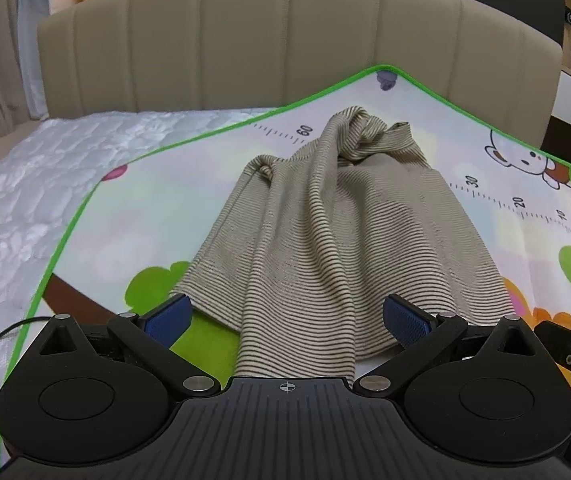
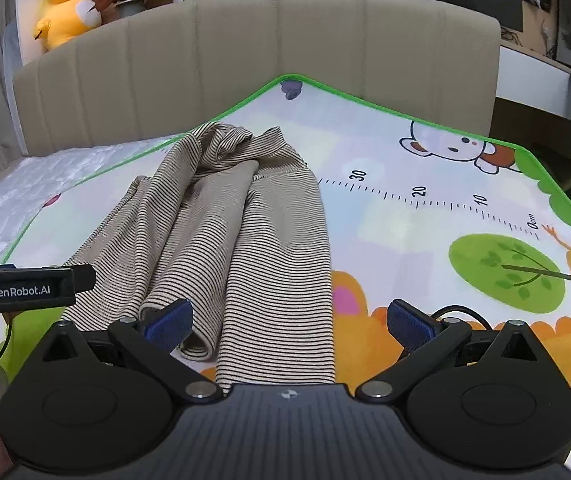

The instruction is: Fold clothes

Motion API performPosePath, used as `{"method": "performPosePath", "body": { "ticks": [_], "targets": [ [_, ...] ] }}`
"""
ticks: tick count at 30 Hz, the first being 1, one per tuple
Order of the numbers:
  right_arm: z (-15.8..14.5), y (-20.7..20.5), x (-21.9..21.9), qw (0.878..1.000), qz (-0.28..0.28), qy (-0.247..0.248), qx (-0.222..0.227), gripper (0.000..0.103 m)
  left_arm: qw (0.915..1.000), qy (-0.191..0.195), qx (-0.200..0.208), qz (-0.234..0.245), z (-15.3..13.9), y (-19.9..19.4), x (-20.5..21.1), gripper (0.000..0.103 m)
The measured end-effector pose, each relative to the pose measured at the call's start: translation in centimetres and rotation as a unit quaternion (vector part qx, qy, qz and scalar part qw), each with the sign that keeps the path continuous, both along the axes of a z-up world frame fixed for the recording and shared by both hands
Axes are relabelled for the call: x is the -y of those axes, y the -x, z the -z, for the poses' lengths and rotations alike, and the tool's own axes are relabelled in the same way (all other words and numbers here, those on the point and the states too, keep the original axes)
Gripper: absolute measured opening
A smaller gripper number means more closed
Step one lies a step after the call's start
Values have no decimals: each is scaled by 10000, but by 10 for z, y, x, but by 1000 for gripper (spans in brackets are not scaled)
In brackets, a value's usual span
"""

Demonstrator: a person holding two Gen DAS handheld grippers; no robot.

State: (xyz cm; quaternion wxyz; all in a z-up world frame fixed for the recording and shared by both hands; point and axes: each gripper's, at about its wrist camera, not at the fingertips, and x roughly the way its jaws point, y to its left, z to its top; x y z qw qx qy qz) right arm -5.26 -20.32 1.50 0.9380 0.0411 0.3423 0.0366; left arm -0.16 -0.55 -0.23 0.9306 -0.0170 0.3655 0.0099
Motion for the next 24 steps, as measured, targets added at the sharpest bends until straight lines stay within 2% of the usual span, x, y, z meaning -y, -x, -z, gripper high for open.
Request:
{"method": "performPosePath", "body": {
  "ticks": [8, 11, 24],
  "targets": [
    [2, -11, 3, 9999, -30, 29, -164, 103, 10000, 46, -2, 6, 6, 12, 12, 103],
    [3, -11, 2, 9998, -42, 87, -183, 103, 9998, 94, -130, 78, 2, -3, 2, 103],
    [8, -13, 2, 9995, -34, 224, -228, 103, 9997, 102, -222, 52, 2, -4, 2, 103]
  ]
}}
